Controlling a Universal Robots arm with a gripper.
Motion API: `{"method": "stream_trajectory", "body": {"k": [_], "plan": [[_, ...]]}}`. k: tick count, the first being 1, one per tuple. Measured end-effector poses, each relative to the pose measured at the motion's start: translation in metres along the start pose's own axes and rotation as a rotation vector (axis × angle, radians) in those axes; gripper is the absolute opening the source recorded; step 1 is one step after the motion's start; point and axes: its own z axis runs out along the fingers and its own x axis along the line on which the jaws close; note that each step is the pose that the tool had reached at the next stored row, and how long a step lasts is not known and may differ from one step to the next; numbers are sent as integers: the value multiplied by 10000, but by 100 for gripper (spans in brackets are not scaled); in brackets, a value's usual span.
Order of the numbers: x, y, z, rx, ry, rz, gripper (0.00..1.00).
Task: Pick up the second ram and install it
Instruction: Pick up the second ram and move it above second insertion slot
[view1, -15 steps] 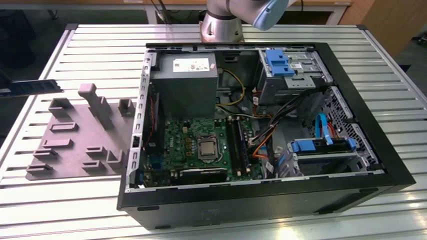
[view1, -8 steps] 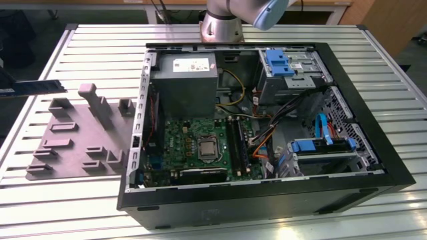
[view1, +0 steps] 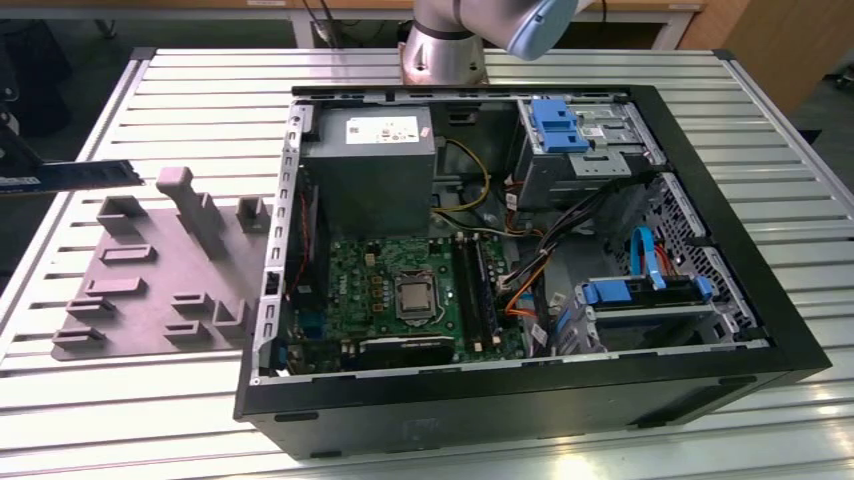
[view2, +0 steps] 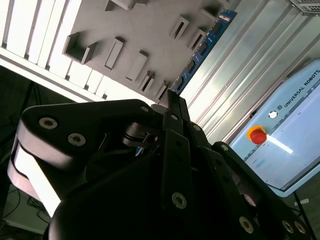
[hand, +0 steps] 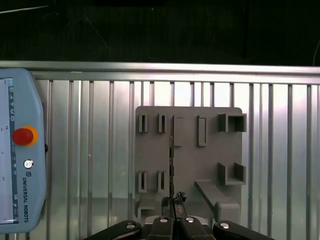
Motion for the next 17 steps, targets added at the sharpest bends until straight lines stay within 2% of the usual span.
{"method": "stream_trajectory", "body": {"k": [17], "plan": [[0,-230,0,-138,0,4,11]]}}
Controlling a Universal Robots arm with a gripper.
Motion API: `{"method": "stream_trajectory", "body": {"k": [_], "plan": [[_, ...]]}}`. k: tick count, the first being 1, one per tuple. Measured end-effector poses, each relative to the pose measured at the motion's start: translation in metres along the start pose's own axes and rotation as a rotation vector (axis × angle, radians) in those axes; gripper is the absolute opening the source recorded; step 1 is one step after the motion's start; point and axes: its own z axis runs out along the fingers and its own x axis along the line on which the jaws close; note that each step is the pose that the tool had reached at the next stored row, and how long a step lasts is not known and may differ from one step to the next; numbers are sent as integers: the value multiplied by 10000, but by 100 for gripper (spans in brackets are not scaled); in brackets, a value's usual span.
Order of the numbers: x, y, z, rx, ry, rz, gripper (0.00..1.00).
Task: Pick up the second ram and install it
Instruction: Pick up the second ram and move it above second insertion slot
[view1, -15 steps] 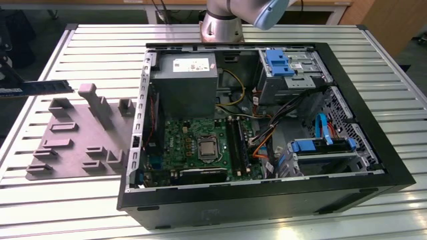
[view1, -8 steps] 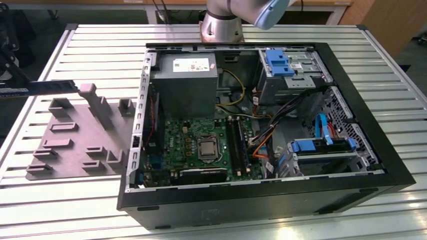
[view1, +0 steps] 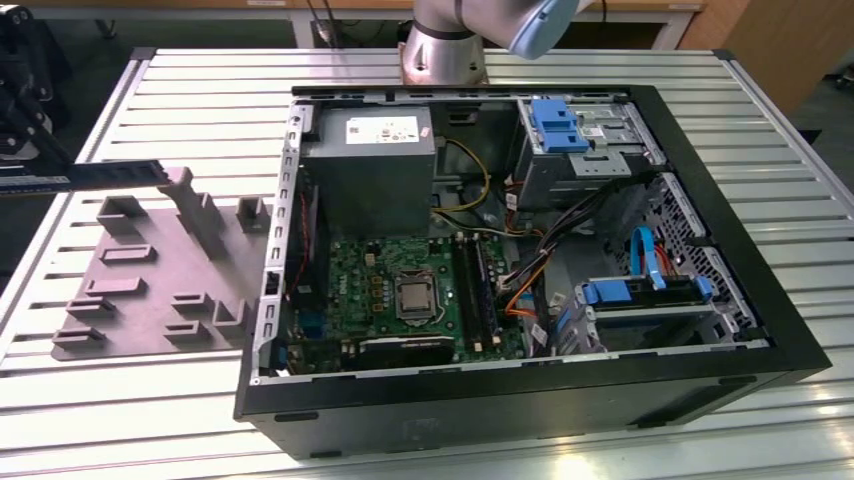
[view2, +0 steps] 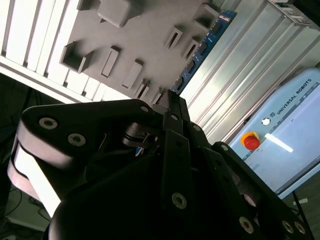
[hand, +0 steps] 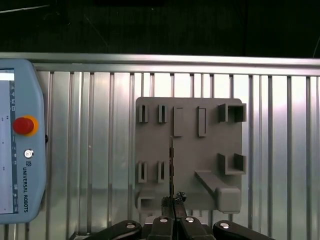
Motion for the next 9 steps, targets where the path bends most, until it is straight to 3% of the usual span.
{"method": "stream_trajectory", "body": {"k": [9], "plan": [[0,-102,-2,-63,0,2,11]]}}
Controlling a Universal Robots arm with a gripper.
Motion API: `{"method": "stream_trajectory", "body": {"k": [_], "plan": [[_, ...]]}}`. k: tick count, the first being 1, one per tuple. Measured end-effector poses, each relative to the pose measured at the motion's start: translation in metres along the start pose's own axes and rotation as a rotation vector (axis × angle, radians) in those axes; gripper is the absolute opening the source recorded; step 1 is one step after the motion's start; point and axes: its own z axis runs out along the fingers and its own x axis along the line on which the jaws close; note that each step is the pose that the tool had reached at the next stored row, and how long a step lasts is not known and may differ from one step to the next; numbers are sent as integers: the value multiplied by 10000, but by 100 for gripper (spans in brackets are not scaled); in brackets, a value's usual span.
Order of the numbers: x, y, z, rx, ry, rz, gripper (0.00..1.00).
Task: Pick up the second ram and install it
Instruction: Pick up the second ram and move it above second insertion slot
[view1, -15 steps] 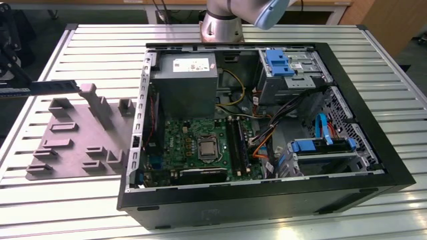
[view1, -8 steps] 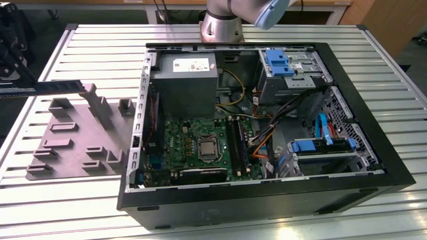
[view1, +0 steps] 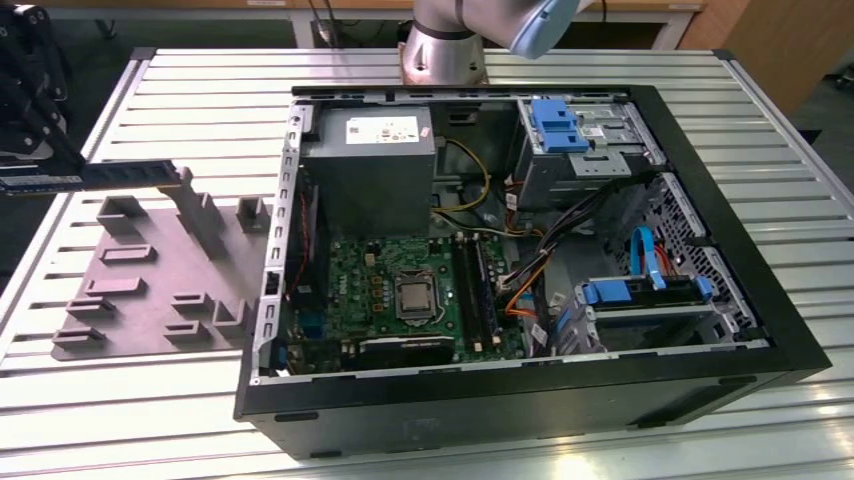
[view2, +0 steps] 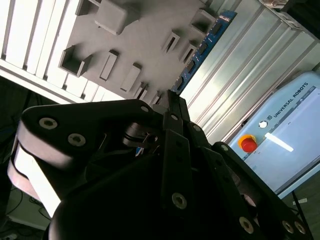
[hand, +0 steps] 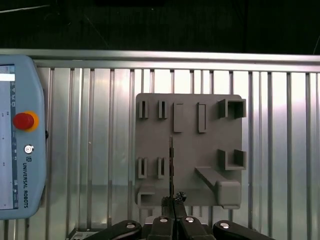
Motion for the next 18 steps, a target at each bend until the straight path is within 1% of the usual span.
{"method": "stream_trajectory", "body": {"k": [18], "plan": [[0,-207,-4,-107,-1,2,11]]}}
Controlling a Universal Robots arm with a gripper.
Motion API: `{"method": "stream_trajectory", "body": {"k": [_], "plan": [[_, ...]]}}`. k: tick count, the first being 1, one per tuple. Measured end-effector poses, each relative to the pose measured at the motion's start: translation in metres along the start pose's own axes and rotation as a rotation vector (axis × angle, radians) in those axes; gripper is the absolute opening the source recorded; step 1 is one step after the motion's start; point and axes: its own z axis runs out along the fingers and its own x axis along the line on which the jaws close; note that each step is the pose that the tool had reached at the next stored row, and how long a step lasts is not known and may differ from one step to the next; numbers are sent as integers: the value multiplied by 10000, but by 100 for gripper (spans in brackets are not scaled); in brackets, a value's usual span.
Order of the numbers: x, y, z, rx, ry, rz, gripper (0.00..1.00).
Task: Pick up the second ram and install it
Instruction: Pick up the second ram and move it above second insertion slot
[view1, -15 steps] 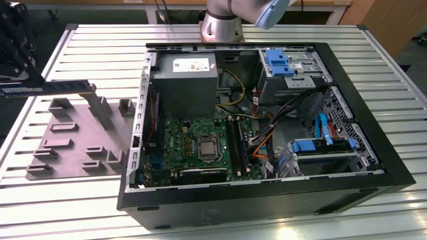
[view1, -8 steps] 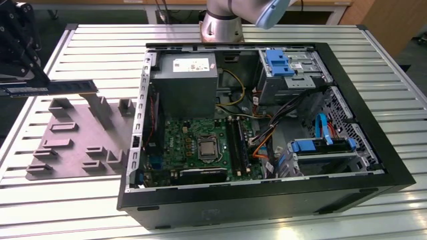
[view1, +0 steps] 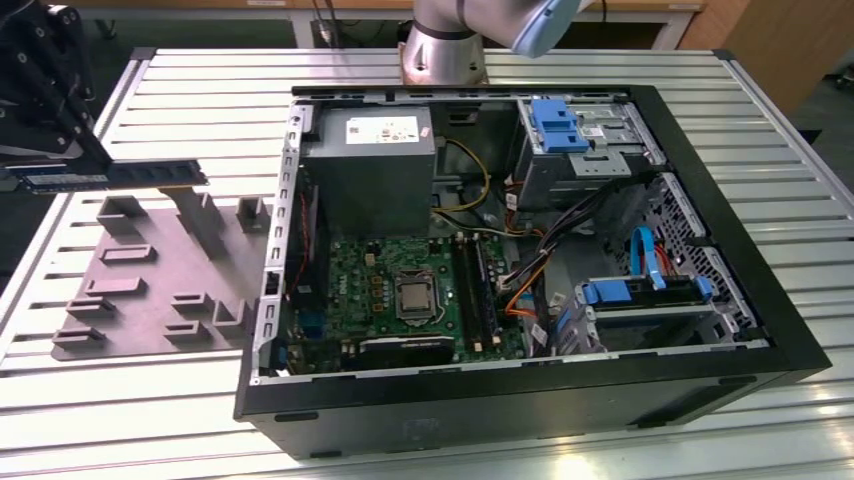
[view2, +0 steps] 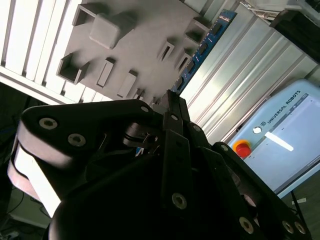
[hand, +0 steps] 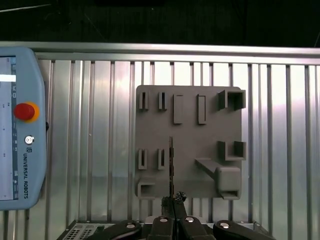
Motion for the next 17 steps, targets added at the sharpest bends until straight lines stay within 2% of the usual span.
{"method": "stream_trajectory", "body": {"k": [17], "plan": [[0,-226,-8,-111,1,3,11]]}}
